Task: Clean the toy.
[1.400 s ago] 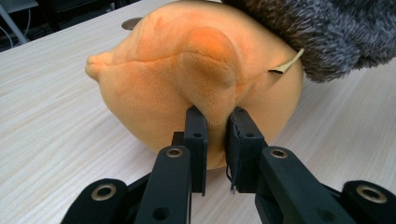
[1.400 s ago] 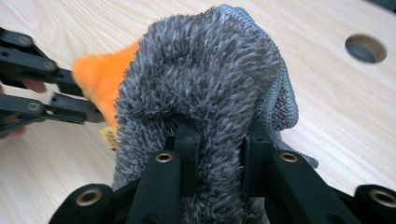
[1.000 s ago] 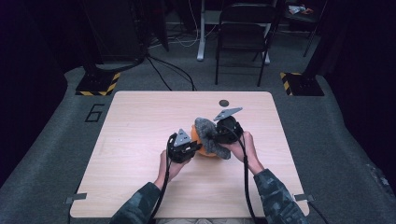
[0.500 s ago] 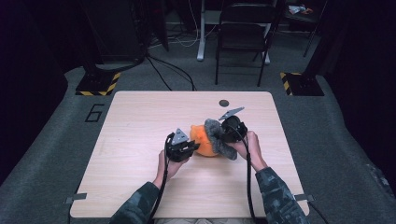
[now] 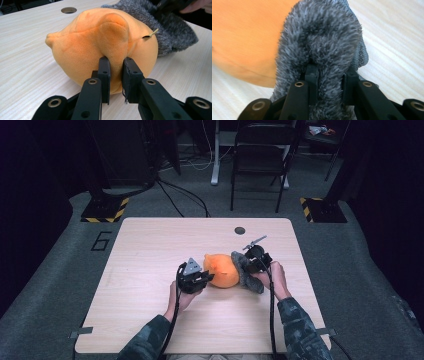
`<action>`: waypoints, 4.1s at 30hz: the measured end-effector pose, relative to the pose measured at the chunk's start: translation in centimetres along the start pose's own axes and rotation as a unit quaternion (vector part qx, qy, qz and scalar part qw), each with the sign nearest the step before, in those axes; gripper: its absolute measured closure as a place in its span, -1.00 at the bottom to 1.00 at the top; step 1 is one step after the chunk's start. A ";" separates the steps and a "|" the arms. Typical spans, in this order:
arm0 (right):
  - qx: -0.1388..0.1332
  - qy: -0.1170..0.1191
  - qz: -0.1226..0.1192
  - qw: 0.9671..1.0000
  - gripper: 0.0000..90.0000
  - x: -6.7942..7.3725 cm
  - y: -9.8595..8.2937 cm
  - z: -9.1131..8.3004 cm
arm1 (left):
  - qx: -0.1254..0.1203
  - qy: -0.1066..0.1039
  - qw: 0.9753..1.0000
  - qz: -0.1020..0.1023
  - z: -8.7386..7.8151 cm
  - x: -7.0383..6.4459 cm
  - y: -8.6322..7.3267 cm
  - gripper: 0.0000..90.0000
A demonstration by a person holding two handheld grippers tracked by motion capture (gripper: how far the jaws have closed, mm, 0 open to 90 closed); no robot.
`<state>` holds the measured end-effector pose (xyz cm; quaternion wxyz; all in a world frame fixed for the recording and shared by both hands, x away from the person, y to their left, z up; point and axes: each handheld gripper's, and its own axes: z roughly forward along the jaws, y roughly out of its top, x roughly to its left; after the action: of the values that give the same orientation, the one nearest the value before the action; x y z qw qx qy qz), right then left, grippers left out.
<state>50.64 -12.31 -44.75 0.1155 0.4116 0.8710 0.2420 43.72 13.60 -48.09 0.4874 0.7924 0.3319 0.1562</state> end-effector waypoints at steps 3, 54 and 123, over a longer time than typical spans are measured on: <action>0.011 -0.007 0.001 1.000 0.60 -0.3 -0.2 0.3 | -0.001 0.001 1.000 0.002 0.0 -0.1 0.0 0.74; 0.005 -0.009 -0.010 1.000 0.60 0.2 0.1 -0.2 | 0.002 0.009 1.000 0.012 0.0 -0.1 -0.1 0.73; -0.150 0.044 -0.088 0.984 0.60 7.5 2.6 -5.1 | 0.020 0.013 1.000 0.015 -0.9 -0.5 0.9 0.81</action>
<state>45.55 -6.76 -39.04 0.1581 0.3006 0.8619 0.3765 43.21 13.61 -46.82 0.4643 0.8049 0.3295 0.1672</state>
